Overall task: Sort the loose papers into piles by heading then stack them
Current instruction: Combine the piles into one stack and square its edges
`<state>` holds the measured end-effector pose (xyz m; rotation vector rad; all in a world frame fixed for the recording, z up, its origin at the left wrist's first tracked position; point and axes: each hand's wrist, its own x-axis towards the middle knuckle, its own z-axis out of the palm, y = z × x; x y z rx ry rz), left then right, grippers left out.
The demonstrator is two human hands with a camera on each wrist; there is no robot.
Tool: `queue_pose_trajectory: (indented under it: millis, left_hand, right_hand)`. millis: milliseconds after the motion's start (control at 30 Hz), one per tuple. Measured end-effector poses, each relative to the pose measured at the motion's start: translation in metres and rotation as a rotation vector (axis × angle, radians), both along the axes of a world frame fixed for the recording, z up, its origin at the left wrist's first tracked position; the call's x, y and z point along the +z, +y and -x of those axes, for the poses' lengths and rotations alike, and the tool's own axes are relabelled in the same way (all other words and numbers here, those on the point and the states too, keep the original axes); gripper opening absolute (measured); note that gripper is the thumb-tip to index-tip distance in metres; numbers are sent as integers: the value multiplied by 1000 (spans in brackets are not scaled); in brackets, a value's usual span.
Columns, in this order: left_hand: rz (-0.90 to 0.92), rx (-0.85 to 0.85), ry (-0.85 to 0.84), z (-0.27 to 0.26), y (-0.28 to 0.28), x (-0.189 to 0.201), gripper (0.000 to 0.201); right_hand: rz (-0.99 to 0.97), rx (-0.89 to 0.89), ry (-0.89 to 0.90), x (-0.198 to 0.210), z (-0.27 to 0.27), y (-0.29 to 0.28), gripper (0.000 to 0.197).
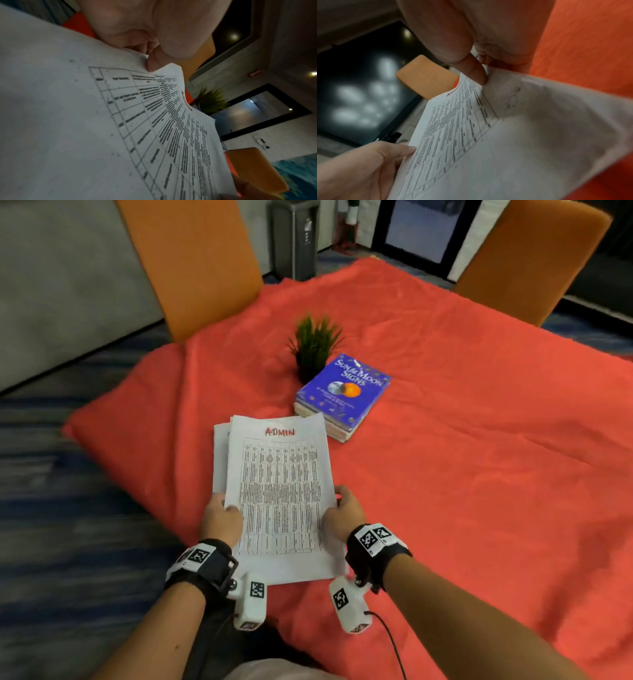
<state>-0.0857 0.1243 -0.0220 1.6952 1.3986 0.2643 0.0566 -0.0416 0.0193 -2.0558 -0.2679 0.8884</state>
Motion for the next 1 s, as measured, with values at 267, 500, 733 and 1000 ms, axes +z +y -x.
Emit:
queue_pose_trajectory:
  millis: [267,500,733,1000]
  left_hand:
    - [-51,44,209,11,28,-27,30]
    - [75,36,208,6,39,-30,60]
    - [177,-49,283,3,63,-31,66]
    - [172,-107,305,10,69,-22,57]
  right_hand:
    - [261,80,-109,-26,3,45,53]
    - [309,39,-18,-40,-3,57,65]
    - [242,-20,182,-29,-6,60,37]
    - [116,-16,245,-40,9,56,36]
